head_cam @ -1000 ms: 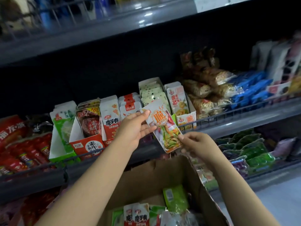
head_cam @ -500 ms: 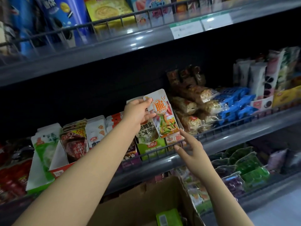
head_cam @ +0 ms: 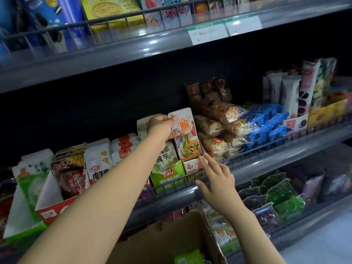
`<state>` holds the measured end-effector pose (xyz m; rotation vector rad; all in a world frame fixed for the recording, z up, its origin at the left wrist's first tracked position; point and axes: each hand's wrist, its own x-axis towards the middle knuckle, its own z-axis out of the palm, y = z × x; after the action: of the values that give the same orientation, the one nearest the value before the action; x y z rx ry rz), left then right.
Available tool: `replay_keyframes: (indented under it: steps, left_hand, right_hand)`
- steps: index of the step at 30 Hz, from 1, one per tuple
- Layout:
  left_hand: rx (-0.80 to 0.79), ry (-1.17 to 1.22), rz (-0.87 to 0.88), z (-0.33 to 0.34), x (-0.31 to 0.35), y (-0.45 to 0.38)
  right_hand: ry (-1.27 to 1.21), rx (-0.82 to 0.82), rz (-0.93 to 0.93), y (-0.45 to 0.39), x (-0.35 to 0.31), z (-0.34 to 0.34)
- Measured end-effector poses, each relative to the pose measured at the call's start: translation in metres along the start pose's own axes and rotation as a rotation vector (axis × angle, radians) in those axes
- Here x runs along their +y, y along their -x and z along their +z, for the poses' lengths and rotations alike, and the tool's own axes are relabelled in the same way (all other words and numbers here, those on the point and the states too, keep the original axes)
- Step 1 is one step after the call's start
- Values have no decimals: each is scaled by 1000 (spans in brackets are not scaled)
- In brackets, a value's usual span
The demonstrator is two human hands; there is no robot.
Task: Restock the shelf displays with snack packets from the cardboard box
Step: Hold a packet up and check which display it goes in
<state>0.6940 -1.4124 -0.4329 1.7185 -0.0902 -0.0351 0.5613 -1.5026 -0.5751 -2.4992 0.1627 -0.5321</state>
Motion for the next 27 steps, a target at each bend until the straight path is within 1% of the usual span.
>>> replay_keyframes:
  steps: [3, 5, 8, 14, 16, 20, 23, 27]
  left_hand:
    - [-6, -105, 16, 6, -14, -5]
    - [-16, -237, 52, 8, -21, -8]
    - [3, -489, 172, 9, -28, -12]
    - [24, -699, 455, 6, -37, -11]
    - [23, -740, 520, 5, -37, -12]
    - [47, -782, 557, 0, -36, -13]
    - [85, -794, 523, -1, -32, -16]
    - [81, -897, 488, 2, -30, -18]
  right_hand:
    - [77, -5, -5, 1, -1, 1]
    - [104, -12, -4, 1, -2, 1]
    - [116, -19, 1, 1, -3, 2]
    - [115, -31, 5, 1, -4, 1]
    - [109, -35, 4, 1, -4, 0]
    - [101, -37, 7, 2, -5, 1]
    - [92, -36, 7, 2, -5, 1]
    - [80, -30, 9, 2, -5, 2]
